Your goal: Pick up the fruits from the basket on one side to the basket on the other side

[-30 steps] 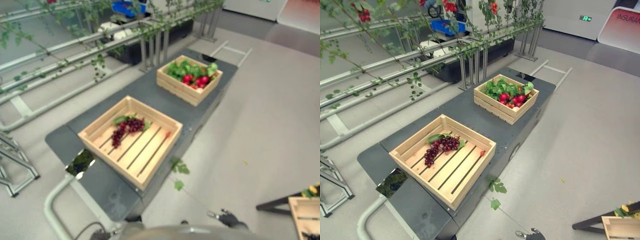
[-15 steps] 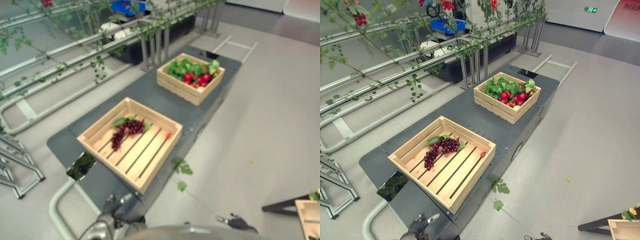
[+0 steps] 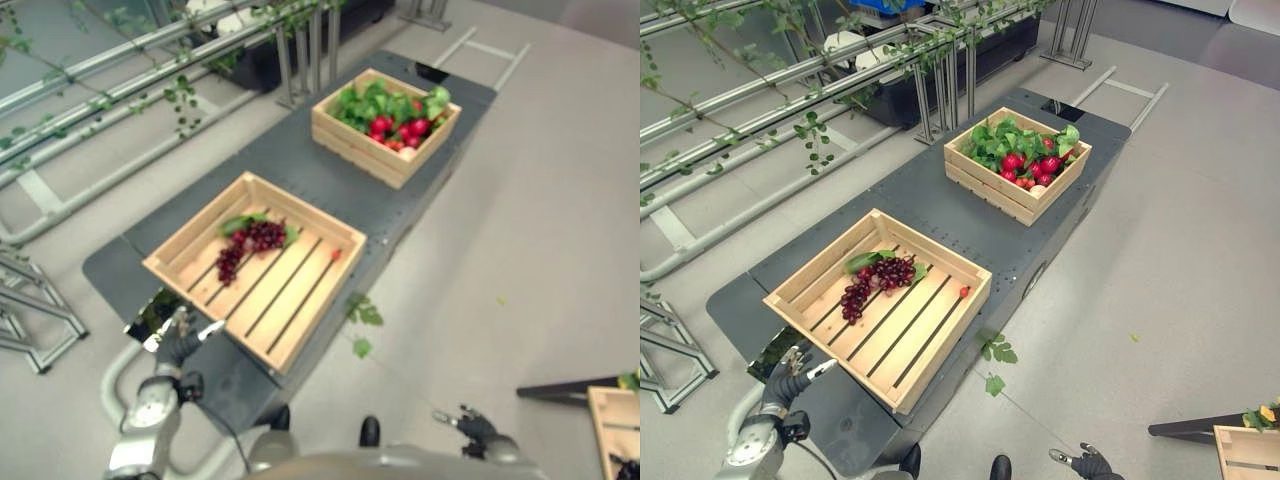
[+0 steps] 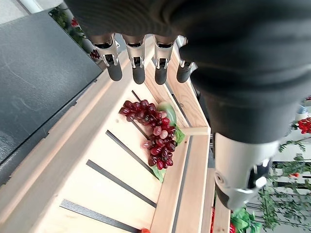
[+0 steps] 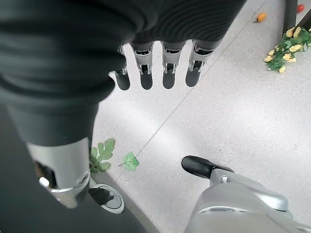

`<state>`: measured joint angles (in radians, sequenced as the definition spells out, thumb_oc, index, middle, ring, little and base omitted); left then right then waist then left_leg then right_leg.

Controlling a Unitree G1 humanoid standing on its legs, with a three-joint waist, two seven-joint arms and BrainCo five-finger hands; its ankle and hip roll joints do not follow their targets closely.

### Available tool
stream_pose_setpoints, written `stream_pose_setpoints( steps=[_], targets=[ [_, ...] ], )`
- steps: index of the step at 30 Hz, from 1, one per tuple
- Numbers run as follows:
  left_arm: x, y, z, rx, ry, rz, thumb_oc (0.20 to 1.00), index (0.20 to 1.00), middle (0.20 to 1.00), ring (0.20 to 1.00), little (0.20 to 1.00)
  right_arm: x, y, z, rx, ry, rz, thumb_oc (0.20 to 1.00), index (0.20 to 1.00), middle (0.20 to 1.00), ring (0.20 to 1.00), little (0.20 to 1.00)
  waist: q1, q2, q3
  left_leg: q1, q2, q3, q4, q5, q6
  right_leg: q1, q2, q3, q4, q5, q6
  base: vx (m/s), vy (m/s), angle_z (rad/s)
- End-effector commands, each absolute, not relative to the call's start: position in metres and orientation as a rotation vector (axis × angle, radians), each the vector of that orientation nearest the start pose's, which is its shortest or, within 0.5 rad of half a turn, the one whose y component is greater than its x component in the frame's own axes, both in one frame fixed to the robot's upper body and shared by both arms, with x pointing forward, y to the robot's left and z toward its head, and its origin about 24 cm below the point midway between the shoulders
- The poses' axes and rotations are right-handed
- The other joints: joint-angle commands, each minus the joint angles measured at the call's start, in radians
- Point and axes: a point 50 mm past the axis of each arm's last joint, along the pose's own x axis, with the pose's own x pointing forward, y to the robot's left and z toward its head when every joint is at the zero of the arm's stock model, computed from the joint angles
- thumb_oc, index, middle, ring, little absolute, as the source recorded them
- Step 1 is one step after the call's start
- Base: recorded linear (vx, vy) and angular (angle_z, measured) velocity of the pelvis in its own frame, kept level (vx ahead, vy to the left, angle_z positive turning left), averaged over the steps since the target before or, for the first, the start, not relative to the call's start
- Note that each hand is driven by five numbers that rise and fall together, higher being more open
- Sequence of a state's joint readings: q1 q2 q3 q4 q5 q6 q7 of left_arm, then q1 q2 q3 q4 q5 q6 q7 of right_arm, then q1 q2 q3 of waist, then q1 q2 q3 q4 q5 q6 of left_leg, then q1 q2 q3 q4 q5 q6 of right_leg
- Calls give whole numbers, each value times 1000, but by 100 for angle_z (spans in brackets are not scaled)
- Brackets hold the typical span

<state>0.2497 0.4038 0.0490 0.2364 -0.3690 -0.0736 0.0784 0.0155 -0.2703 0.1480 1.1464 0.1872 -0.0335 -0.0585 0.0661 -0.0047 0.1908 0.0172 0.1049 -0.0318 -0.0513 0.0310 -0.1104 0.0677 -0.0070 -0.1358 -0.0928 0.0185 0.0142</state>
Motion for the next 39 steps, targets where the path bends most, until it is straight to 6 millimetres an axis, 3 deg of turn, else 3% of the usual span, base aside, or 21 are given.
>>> stream_pose_setpoints(
  steps=[1, 9, 12, 13, 16, 22, 39],
  targets=[
    [175, 289, 2, 76, 237, 295, 1000, 1000, 1000, 1000, 1000, 108, -244, -152, -191, 1116, -181, 1000, 1000, 1000, 1000, 1000, 6, -22, -14, -53, -19, -28, -12, 22, 45, -18, -27, 21, 8, -21, 90, 27, -1, -6],
    [178, 304, 34, 164, 132, 305, 1000, 1000, 1000, 1000, 1000, 107, -241, -152, -182, 1114, -161, 1000, 1000, 1000, 1000, 1000, 13, -25, -12, -48, -19, -31, -17, 18, 44, -14, -26, 20, 6, -25, 91, 0, 0, 0],
    [196, 309, 46, 235, 94, 298, 1000, 1000, 1000, 1000, 1000, 110, -240, -153, -190, 1114, -147, 1000, 1000, 1000, 1000, 1000, 11, -26, -9, -54, -17, -34, -20, 21, 41, -18, -27, 18, 6, -21, 92, 0, 0, 0],
    [213, 313, 56, 293, 67, 289, 1000, 1000, 1000, 1000, 1000, 114, -238, -152, -196, 1110, -135, 1000, 1000, 1000, 1000, 1000, 5, -26, -4, -58, -17, -35, -22, 23, 40, -23, -28, 18, 6, -18, 93, 0, 0, 0],
    [234, 318, 67, 371, 57, 272, 1000, 1000, 1000, 1000, 1000, 118, -239, -151, -211, 1105, -122, 1000, 1000, 1000, 1000, 1000, -5, -26, 10, -68, -17, -32, -22, 27, 39, -36, -30, 20, 6, -12, 95, -49, 9, 8],
    [270, 334, 96, 525, 35, 295, 1000, 1000, 1000, 1000, 1000, 128, -238, -148, -218, 1081, -110, 1000, 1000, 1000, 1000, 1000, -25, -27, 50, -106, -21, -16, -19, 38, 39, -86, -33, 29, 8, 13, 102, -67, 13, -3],
    [340, 343, 176, 919, 13, 338, 1000, 1000, 1000, 1000, 1000, 159, -232, -137, -219, 987, -103, 1000, 1000, 1000, 1000, 1000, -71, -39, 163, -248, -45, 11, 41, 58, 51, -229, -67, 63, 45, 67, 116, -65, 34, -6]
  ],
)
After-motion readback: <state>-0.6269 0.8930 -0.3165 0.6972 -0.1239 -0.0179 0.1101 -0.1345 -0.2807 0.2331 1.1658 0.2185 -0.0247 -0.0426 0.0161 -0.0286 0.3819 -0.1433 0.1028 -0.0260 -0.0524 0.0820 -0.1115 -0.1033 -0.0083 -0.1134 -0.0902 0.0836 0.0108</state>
